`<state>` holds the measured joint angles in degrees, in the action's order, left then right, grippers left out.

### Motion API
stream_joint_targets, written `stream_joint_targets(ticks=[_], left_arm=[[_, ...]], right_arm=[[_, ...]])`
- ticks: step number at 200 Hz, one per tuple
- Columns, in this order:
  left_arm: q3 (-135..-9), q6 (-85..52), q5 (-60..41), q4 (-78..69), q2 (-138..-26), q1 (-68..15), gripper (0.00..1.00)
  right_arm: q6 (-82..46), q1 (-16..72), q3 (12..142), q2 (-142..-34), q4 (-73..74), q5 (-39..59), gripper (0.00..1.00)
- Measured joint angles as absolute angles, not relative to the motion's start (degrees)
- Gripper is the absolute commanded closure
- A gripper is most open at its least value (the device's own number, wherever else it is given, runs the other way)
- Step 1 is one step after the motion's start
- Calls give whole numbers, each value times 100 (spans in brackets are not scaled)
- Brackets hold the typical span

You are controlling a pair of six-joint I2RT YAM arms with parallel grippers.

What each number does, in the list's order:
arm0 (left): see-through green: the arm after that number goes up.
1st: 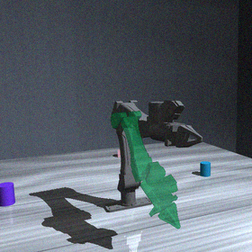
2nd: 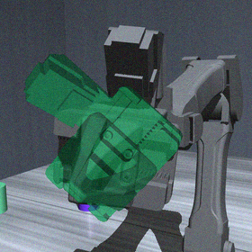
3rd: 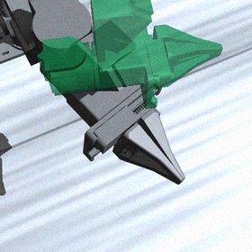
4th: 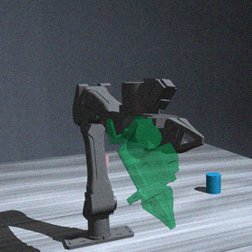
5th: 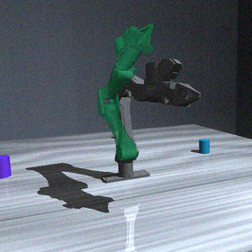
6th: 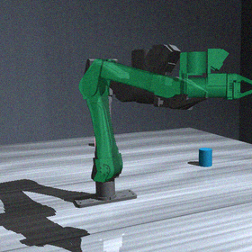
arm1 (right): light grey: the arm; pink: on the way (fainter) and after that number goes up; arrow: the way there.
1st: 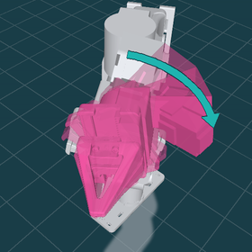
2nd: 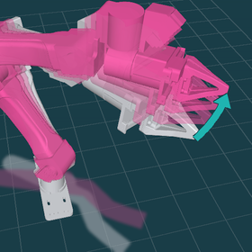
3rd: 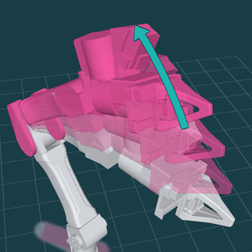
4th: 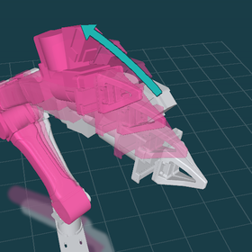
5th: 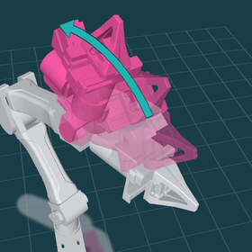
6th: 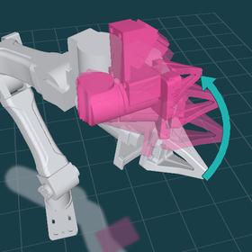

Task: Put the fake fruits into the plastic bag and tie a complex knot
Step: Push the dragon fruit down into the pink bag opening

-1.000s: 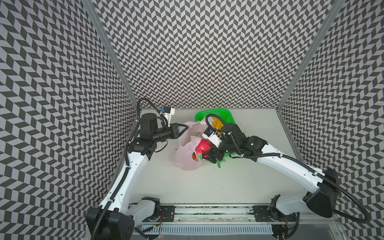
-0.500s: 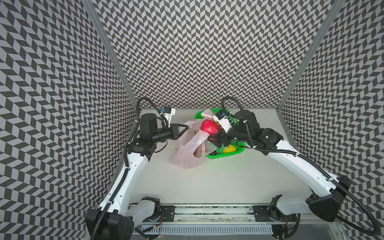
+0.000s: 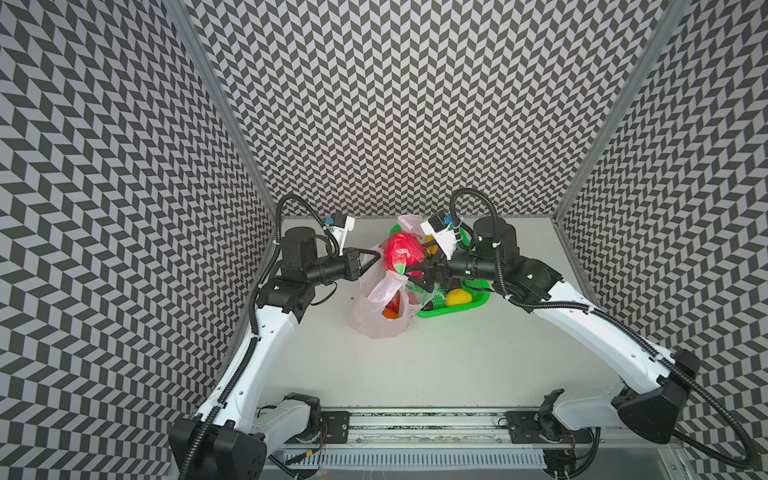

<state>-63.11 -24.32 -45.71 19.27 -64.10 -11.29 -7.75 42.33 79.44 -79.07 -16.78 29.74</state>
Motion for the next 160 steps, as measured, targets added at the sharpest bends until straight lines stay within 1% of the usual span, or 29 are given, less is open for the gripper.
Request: stream_joint_targets(ticks=[23, 53, 126, 160], left_arm=[[-6311, -2502, -4565, 1876, -6410, -1153, 100], [-6305, -2539, -4550, 1833, -6410, -1168, 100], [-6278, -2604, -4519, 1752, -6410, -1236, 100], [-6230, -2740, -4281, 1776, -6412, -1229, 100]], right_arm=[[-952, 4303, 7581, -7909, -1162, 3046, 57], [-954, 4447, 7432, -7922, -751, 2995, 57], [-1013, 4488, 6598, -8012, 1398, 2836, 58], [-1013, 4491, 6084, -8073, 2161, 2832, 58]])
